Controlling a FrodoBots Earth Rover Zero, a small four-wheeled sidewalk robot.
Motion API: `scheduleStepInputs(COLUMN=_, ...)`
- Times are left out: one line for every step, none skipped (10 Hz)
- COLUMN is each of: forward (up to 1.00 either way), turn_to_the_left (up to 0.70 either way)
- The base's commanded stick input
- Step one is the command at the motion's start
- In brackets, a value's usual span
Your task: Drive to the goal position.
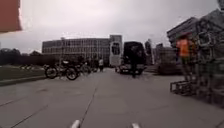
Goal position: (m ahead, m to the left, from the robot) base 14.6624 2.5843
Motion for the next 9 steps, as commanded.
scheduleStepInputs(forward=0.7, turn_to_the_left=0.0)
scheduleStepInputs(forward=0.7, turn_to_the_left=0.0)
scheduleStepInputs(forward=0.7, turn_to_the_left=0.0)
scheduleStepInputs(forward=0.7, turn_to_the_left=0.0)
scheduleStepInputs(forward=0.7, turn_to_the_left=0.0)
scheduleStepInputs(forward=0.7, turn_to_the_left=0.0)
scheduleStepInputs(forward=0.7, turn_to_the_left=0.0)
scheduleStepInputs(forward=0.7, turn_to_the_left=0.0)
scheduleStepInputs(forward=0.7, turn_to_the_left=0.0)
